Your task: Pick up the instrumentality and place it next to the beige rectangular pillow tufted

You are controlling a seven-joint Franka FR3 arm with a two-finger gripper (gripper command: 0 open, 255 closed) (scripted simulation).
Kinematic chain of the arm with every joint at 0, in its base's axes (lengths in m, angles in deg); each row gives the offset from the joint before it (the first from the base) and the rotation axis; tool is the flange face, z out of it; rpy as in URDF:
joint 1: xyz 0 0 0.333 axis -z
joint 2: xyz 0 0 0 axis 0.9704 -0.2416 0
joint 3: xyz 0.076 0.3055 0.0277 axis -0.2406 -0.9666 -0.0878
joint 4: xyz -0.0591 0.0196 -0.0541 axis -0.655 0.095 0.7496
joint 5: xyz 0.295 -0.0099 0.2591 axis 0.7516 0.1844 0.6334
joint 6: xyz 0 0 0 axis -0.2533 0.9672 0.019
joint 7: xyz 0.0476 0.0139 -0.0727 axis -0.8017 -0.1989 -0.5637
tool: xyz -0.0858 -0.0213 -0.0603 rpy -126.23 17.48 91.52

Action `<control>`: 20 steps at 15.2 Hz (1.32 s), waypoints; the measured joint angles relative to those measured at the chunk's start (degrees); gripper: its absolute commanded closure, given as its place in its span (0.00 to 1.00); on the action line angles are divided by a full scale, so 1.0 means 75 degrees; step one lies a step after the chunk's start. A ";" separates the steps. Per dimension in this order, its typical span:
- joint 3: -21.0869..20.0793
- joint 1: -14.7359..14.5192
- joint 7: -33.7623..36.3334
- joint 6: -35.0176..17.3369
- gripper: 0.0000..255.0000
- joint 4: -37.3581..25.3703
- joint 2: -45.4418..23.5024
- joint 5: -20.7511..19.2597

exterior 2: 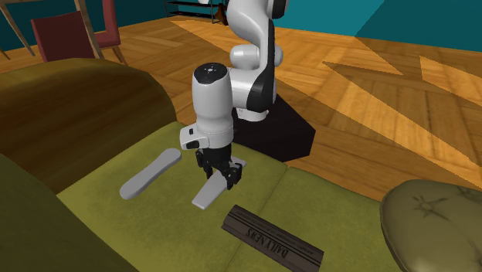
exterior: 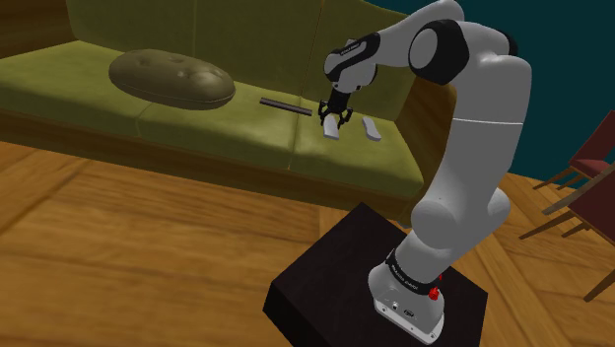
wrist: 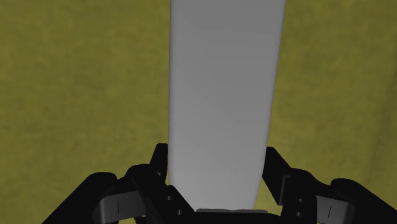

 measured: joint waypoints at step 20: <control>0.0088 -0.0048 0.0133 0.1664 1.00 -0.0967 0.0713 -0.0207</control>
